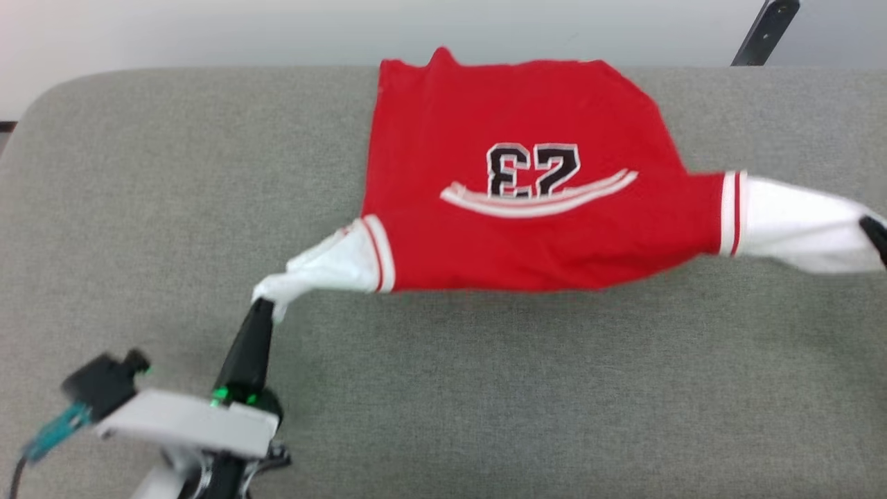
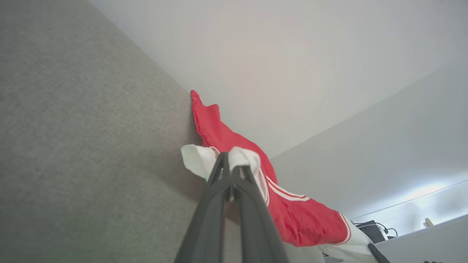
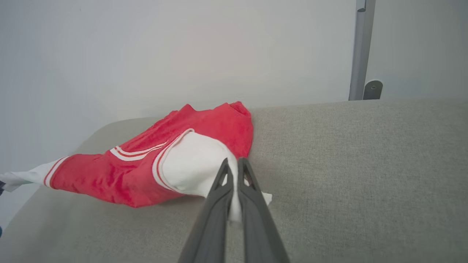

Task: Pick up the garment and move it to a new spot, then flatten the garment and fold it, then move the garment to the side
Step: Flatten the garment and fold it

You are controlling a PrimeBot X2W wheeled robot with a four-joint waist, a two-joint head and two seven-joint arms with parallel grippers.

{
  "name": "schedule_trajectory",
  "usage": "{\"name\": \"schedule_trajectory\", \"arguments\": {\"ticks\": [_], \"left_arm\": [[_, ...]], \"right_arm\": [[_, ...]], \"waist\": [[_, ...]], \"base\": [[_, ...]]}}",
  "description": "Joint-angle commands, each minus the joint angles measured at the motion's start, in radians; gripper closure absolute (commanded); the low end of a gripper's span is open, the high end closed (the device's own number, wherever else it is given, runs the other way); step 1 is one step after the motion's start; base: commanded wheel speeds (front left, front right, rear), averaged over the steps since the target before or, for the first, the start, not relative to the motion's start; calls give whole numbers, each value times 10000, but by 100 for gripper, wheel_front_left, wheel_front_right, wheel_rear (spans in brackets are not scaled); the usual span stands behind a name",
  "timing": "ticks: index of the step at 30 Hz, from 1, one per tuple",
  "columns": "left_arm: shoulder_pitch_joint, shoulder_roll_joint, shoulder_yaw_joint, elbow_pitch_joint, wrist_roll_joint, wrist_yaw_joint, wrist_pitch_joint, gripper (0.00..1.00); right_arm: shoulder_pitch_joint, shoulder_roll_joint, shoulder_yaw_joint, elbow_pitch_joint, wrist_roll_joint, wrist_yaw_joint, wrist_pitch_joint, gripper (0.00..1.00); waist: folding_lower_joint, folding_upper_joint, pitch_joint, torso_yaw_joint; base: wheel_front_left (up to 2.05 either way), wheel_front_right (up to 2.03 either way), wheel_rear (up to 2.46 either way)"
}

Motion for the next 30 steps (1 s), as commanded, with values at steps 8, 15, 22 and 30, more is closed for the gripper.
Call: {"name": "schedule_trajectory", "arguments": {"ticks": [8,15,22,30], "left_arm": [[2124,55,747,-2068,370,707,1,100],[2817,107,778,-2380,498,976,54,100],[2761,-8,390,-1345,774,945,115,100],[1876,-358,-175,236,1174,957,265,100]], "right_arm": [[1883,-815,-1156,-939,-66,-11,-50,100],[3256,-1169,-1492,-1882,-244,-11,70,100],[3834,-524,-1286,-1868,-885,-11,775,100],[3412,937,-1414,-772,-2189,-9,1668,100]], "waist": [[0,0,-117,-59],[0,0,-43,-129],[0,0,189,-97],[0,0,405,-34]], "base": [[0,0,0],[0,0,0],[0,0,0],[0,0,0]]}}
